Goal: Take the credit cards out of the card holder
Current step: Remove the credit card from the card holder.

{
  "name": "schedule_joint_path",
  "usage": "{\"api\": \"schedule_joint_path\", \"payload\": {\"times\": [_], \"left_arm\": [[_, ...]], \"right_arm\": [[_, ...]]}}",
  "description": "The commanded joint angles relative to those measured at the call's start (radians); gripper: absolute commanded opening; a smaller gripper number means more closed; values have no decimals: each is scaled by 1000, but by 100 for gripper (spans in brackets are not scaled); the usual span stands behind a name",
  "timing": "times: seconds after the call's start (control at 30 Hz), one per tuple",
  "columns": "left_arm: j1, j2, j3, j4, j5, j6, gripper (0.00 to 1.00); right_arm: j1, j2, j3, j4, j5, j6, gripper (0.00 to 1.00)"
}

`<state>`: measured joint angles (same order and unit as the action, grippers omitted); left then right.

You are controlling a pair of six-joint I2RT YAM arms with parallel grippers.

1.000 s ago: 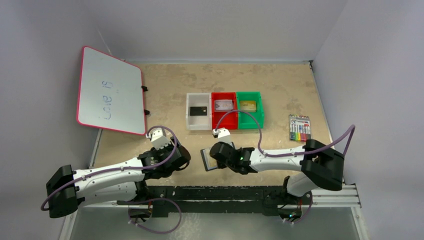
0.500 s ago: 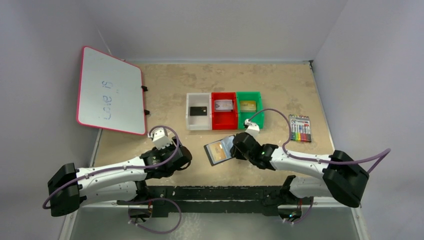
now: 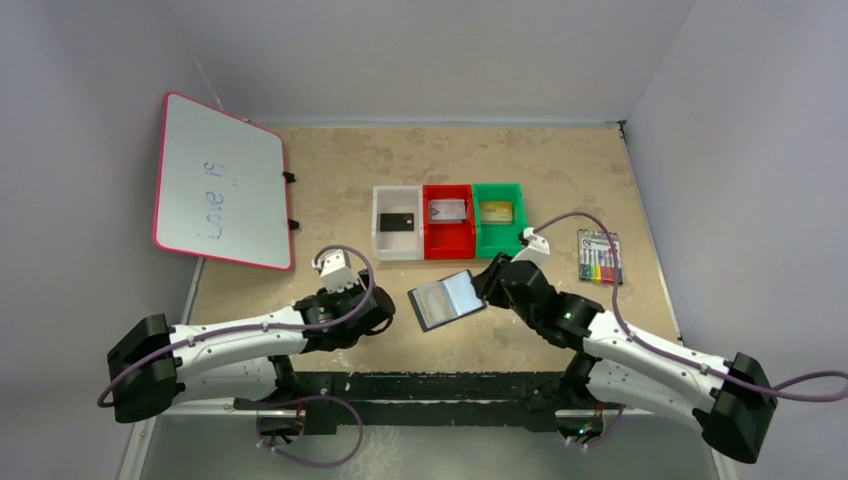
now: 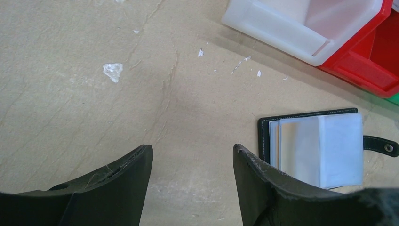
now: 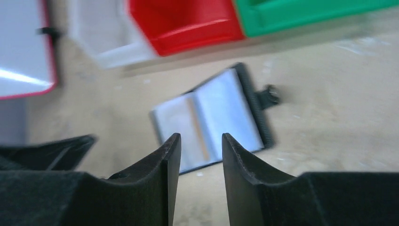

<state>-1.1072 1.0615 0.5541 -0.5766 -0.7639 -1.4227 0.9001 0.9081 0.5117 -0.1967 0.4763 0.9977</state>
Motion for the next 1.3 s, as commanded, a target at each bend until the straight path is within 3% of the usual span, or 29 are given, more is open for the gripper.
{"api": "schedule_joint_path", "payload": {"times": [0.0,0.13,0.27,0.67,0.87,1.1,1.27], "left_arm": [[4,45,51,78,19,53,62],[3,76,71,73,5,34,60],[3,54,77,41,-18,15,60],[3,-69,34,-41,-78,-62,60],[2,-72,41,-64,-80,-64,60],[2,-80,31,-66,-77,-67,60],[2,-83,24,-67,-75,-68,59]], "right_arm": [[-1,-52,-43,334,-282,-207,37],[3,122,-18,494,-475,-285,26],[26,281,66,363,-380,-312,44],[196,518,212,231,-170,-430,50],[231,611,282,150,-71,-417,46],[238,640,287,132,-56,-407,41],[241,665,284,133,-59,-385,25]]}}
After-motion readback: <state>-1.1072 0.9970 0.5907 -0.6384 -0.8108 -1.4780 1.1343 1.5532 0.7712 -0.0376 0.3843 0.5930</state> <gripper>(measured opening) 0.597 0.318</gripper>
